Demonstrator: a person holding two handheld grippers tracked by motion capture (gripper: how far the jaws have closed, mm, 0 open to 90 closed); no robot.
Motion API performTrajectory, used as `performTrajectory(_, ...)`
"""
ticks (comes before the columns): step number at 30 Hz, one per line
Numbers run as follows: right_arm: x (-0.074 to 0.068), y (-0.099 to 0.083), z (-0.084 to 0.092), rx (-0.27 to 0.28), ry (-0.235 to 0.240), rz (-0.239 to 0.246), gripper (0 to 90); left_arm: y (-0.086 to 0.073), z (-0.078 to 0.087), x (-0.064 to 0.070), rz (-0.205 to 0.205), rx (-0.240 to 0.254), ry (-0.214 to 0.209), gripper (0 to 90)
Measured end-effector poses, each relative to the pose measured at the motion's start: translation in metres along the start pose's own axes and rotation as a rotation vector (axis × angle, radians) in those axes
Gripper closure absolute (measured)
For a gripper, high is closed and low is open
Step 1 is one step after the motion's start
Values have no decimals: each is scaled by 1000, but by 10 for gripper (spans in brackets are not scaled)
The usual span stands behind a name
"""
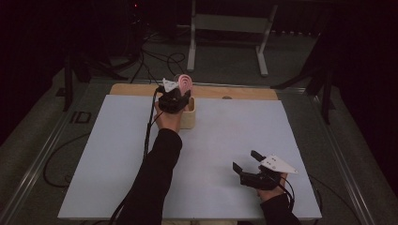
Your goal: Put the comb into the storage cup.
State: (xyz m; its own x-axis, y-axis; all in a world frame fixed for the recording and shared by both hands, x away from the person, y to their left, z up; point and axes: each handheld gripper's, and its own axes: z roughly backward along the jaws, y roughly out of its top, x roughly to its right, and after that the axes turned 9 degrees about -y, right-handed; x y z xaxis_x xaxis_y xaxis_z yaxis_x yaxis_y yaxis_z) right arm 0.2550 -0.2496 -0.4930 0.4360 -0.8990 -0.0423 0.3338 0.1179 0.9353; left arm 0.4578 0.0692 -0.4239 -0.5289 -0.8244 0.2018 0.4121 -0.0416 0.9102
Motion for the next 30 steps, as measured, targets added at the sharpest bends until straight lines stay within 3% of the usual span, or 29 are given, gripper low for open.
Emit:
performTrajectory(20,-1,0,-1,-1,4,3,119,-2,-1,2,-10,-9,-9,637)
performTrajectory(30,-1,-1,-2,-4,3,4,119,-3,-1,3,-13,-11,-36,625)
